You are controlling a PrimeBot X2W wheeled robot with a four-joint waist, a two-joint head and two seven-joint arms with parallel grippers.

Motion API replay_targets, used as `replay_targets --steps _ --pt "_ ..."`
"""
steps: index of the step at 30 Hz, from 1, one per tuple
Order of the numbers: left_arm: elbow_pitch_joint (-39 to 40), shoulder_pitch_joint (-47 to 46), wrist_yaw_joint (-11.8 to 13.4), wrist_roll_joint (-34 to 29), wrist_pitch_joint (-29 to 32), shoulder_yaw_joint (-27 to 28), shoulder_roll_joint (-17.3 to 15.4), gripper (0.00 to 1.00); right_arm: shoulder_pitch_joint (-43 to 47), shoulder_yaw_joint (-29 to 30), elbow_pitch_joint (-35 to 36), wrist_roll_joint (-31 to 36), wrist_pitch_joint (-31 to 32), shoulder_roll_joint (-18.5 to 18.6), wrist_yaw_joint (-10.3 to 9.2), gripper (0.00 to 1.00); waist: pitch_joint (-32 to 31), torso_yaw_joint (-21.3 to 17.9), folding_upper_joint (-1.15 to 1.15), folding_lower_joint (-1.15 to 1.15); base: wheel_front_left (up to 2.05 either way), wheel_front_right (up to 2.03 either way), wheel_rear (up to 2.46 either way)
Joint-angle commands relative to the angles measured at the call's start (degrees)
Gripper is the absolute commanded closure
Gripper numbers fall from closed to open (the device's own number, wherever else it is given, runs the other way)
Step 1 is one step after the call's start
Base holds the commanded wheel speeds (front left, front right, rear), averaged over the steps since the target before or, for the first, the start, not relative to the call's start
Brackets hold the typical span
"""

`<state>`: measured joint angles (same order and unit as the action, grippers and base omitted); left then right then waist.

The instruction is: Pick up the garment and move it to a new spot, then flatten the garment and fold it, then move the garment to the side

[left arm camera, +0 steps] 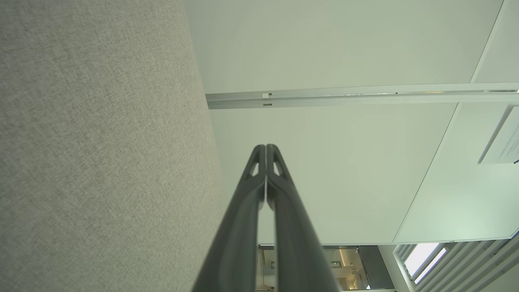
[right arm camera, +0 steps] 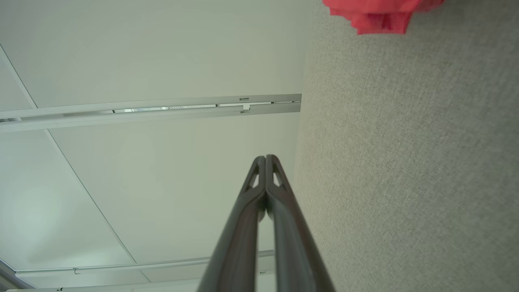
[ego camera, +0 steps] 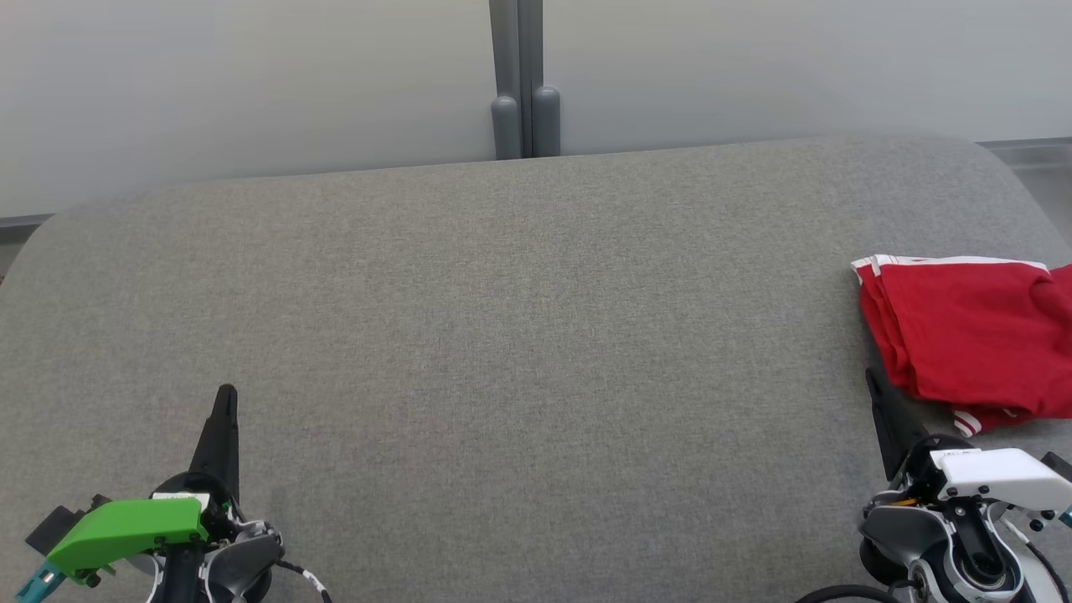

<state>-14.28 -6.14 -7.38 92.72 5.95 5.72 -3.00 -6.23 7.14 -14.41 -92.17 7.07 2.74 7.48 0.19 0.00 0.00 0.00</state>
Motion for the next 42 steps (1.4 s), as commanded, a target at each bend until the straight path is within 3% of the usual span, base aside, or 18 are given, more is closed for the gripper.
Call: replay_targets --steps 1,42 --pt "0.14 -0.76 -0.20 -0.28 0.12 0.27 -0.04 1.00 -0.59 0.01 0.23 -0.28 0.18 0.27 0.02 1.00 0.00 0.00 0.00 0.00 0.00 0.00 0.00" --pt "0.15 -0.77 -0.20 -0.38 0.24 0.37 0.04 1.00 -0.59 0.00 0.24 -0.29 0.18 0.26 0.02 1.00 0.00 0.00 0.00 0.00 0.00 0.00 0.00"
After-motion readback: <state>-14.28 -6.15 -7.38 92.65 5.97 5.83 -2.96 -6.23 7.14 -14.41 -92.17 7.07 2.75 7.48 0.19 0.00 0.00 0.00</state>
